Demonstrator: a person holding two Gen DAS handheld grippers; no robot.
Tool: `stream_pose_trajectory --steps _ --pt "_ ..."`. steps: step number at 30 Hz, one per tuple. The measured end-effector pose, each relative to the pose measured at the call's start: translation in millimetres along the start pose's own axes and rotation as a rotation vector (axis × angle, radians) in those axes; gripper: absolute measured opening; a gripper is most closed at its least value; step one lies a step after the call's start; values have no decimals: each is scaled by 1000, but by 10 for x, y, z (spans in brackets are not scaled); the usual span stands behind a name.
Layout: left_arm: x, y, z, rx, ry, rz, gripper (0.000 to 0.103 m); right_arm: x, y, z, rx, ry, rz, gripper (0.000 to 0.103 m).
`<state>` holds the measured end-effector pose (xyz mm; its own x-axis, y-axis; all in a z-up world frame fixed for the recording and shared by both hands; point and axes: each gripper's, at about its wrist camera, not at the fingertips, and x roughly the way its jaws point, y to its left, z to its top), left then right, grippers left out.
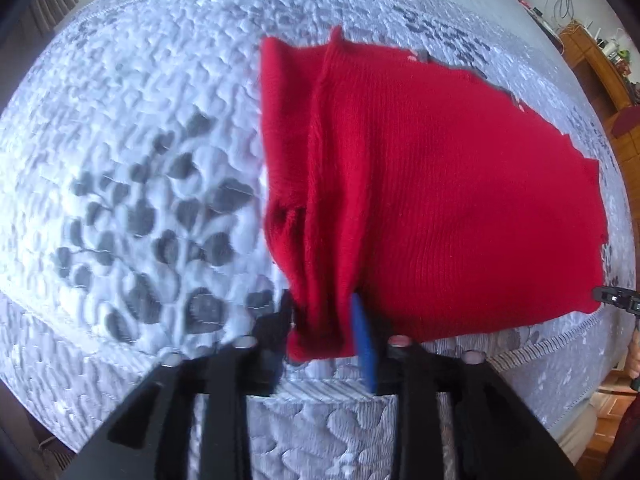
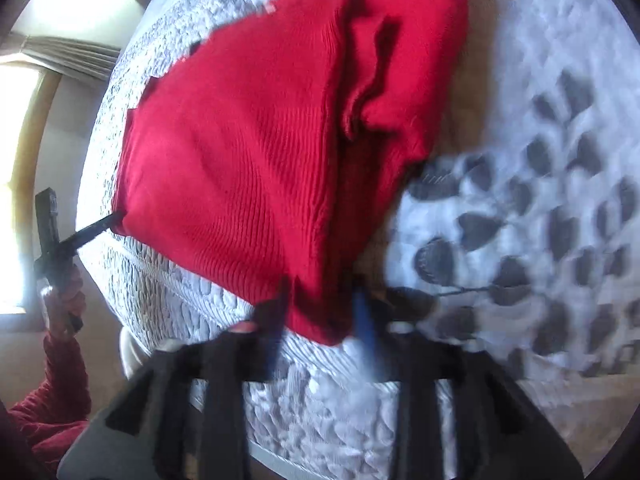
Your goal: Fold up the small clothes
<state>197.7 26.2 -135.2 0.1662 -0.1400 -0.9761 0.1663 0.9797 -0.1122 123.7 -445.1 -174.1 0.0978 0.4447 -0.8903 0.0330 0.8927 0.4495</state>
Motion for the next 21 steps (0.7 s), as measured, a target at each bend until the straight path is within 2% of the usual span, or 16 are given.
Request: stream_pose_trajectory --steps 2,4,7,9,13,15,17,19,20,21 --pt "-174 62 53 -4 -40 38 44 -259 93 60 -53 -52 -61 50" --pt "-333 121 190 -19 -92 80 44 -437 136 181 -69 -93 -65 50" --pt "-437 90 555 -23 -149 69 44 -593 199 586 -70 -150 -77 50" --pt "-391 -20 818 -14 -160 27 44 -537 189 950 -48 -164 -64 50" --pt "-52 -303 1261 19 -131 -19 43 -246 60 1523 13 -148 -97 49" --pt "114 -401 1387 27 -109 -36 43 -114 -57 1709 62 -137 -97 49" --pt "260 -496 1417 51 -102 -15 43 0 -185 1861 100 -127 -64 48" --pt "412 -539 1443 72 -86 20 43 78 -230 1908 117 -120 -13 32" --pt "490 -536 1439 74 -72 26 43 107 -251 1954 125 -116 16 16" --pt "552 -534 1438 73 -64 32 44 119 -246 1990 120 -115 24 4"
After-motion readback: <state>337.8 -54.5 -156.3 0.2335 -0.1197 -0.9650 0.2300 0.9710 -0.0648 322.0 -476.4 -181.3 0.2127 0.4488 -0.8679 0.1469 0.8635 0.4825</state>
